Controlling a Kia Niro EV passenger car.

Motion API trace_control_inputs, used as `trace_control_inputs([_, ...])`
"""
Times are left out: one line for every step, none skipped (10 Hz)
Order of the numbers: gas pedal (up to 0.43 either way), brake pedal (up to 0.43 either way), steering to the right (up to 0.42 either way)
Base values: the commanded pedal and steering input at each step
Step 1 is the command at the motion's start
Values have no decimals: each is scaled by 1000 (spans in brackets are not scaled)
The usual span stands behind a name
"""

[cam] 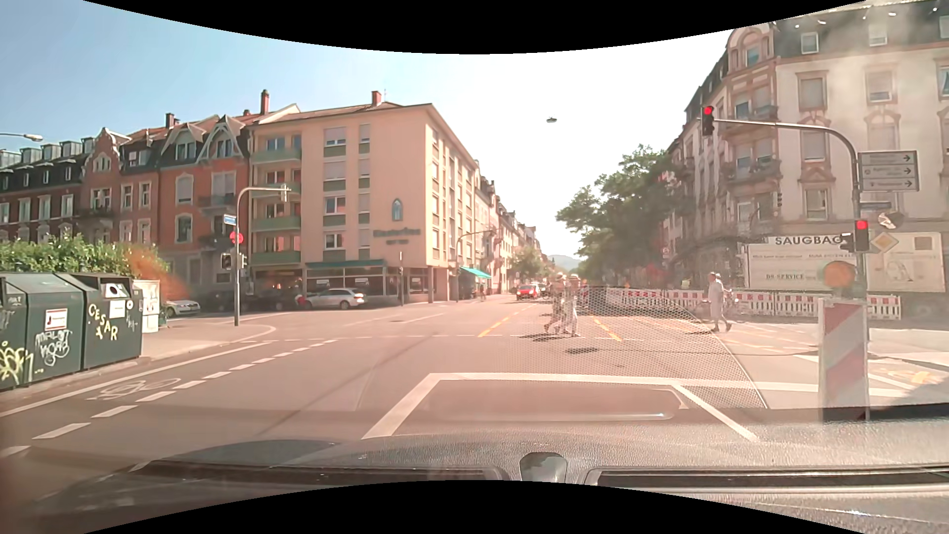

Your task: Follow the waypoints while adhering to traffic rules and regulations

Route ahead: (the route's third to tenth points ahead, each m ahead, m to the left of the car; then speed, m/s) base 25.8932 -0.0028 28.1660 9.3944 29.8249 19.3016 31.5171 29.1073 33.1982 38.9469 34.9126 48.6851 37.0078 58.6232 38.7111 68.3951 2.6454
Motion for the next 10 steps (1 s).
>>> trace_control_inputs([0, 152, 41])
trace_control_inputs([0, 159, 41])
trace_control_inputs([0, 165, 41])
trace_control_inputs([0, 177, 41])
trace_control_inputs([0, 189, 40])
trace_control_inputs([0, 195, 41])
trace_control_inputs([0, 201, 39])
trace_control_inputs([0, 201, 37])
trace_control_inputs([0, 207, 34])
trace_control_inputs([0, 213, 33])
